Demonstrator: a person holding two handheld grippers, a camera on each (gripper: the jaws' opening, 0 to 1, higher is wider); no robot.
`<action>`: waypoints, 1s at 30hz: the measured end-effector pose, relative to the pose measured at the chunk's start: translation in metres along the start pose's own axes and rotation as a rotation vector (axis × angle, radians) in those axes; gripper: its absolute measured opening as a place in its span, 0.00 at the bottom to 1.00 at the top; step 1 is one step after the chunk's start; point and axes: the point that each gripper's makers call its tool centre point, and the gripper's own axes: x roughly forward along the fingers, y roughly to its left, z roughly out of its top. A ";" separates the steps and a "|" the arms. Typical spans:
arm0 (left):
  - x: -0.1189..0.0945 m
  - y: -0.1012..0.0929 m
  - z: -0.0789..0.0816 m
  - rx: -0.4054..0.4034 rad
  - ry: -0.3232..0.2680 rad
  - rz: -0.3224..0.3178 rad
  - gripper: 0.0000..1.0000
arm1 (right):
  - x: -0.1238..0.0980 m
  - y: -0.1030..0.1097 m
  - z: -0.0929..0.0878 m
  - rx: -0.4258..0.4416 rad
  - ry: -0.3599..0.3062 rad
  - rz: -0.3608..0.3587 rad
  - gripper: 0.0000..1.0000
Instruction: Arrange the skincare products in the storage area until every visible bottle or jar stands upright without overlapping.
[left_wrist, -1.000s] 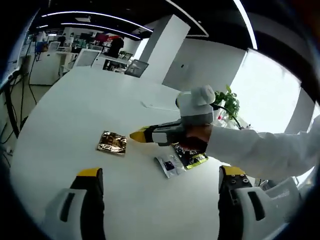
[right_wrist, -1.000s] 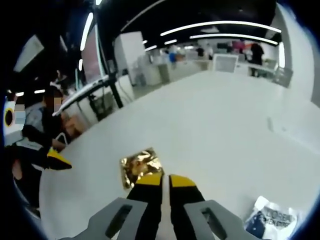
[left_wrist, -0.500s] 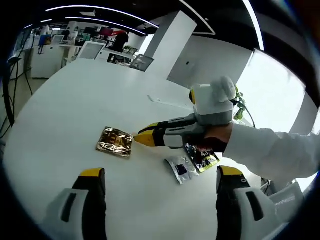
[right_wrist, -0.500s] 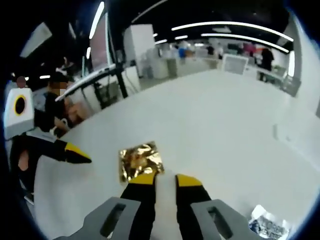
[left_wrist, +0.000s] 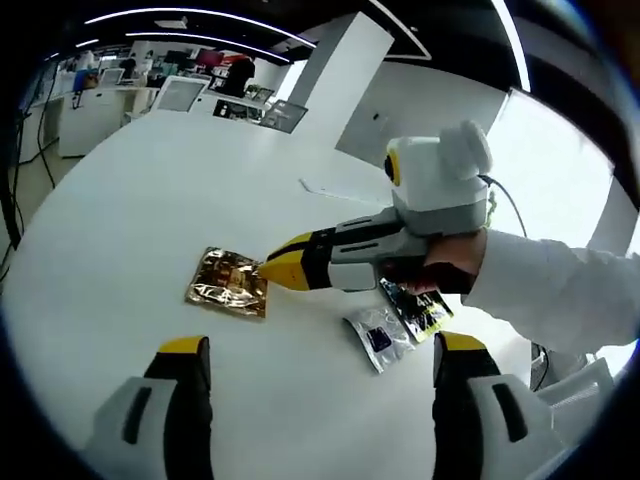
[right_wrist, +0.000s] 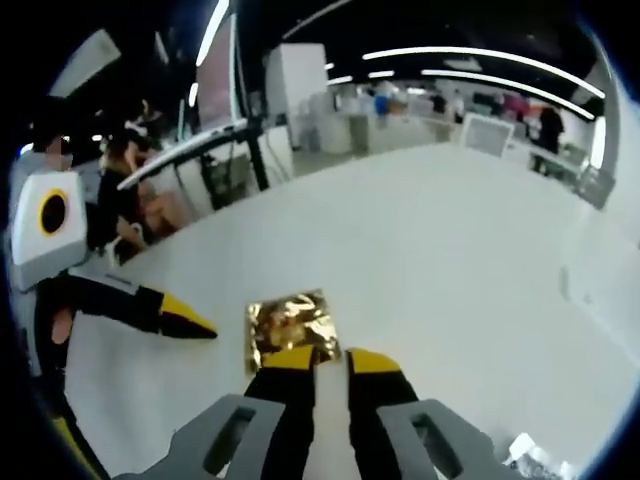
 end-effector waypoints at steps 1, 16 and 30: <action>0.001 0.000 0.000 0.003 -0.001 -0.001 0.87 | 0.000 0.000 -0.001 0.003 0.002 0.002 0.01; 0.012 0.003 0.006 0.049 0.015 0.006 0.87 | -0.001 0.007 -0.003 0.004 0.001 0.029 0.00; 0.021 -0.011 0.005 0.103 0.041 -0.033 0.85 | -0.022 0.004 -0.008 0.008 -0.024 -0.004 0.00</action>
